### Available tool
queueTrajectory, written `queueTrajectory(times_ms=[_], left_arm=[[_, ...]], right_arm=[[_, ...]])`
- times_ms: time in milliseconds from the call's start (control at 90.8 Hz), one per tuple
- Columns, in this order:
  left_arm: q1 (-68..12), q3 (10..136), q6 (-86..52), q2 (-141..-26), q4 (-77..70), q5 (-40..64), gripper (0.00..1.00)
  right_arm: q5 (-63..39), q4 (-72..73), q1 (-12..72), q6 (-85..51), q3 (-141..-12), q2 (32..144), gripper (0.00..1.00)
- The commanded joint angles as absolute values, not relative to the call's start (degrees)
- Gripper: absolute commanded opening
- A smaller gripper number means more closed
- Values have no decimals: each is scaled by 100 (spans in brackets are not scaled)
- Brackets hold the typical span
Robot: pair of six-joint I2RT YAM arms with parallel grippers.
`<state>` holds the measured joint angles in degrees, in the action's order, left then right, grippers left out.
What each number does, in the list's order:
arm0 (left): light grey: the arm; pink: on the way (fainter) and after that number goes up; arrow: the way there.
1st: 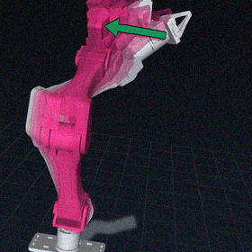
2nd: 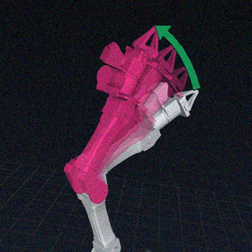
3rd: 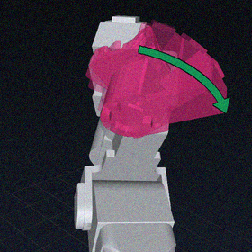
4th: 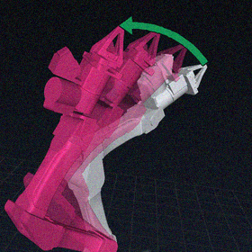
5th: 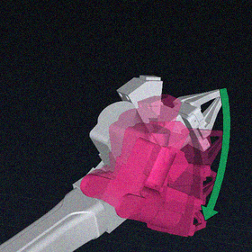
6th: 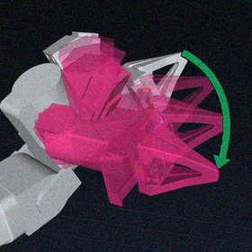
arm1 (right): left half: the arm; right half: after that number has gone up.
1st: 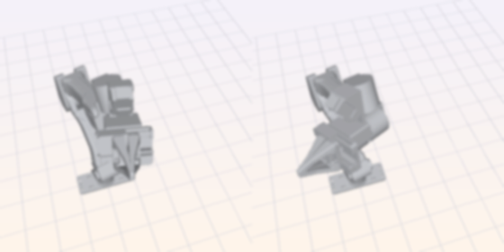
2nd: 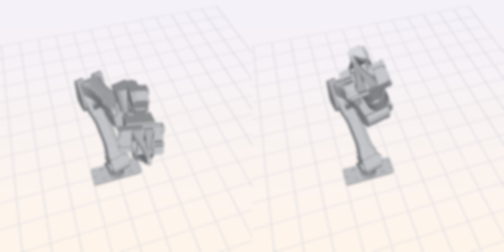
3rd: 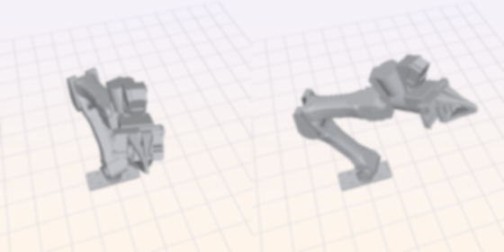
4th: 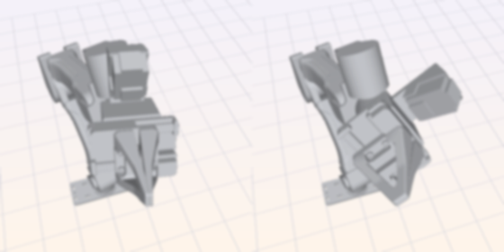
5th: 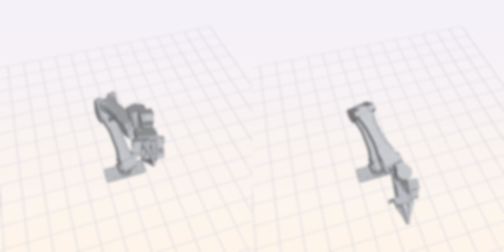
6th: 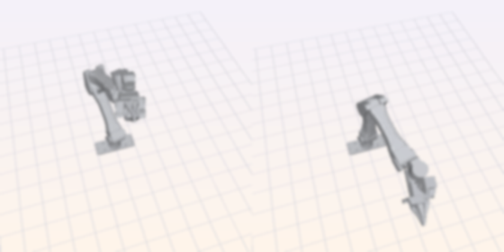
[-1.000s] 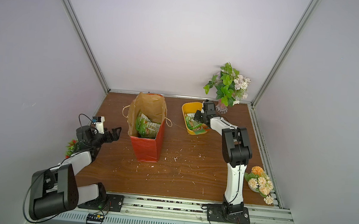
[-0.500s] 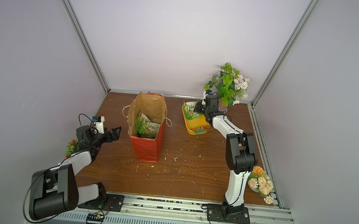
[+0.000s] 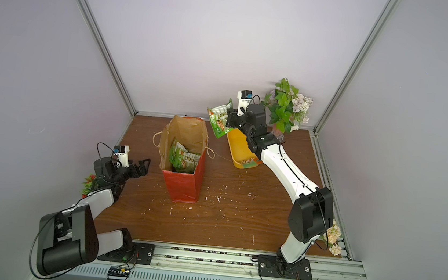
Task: Place the condiment packets inside the bag
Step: Place the condiment packet in the paper bag.
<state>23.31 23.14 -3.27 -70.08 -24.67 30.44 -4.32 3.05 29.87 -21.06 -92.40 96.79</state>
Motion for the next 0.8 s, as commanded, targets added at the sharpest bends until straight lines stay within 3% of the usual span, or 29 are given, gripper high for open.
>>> queueTrajectory(times_ms=[0, 253, 495, 528, 594, 638, 793], left_arm=[[2574, 2353, -473, -7023, -2573, 3253, 100], [2738, 2404, -603, -7145, -2606, 3374, 100], [2737, 2349, -588, -7067, -2651, 3443, 100], [2738, 2333, -581, -7056, -2666, 3456, 100], [2737, 2315, -571, -7049, -2686, 3461, 100], [2736, 2305, -567, -7040, -2697, 3480, 100], [2734, 2310, -569, -7049, -2705, 3495, 100]], right_arm=[[-186, 142, 3413, -1718, -9602, 9500, 0], [210, -681, 4362, -1147, -10593, 10060, 0], [620, -1330, 4749, -811, -11272, 10528, 0], [663, -1408, 4787, -775, -11355, 10563, 8], [695, -1548, 4835, -725, -11554, 10630, 38], [723, -1641, 4864, -701, -11692, 10650, 51], [848, -1751, 4888, -713, -11806, 10433, 70]])
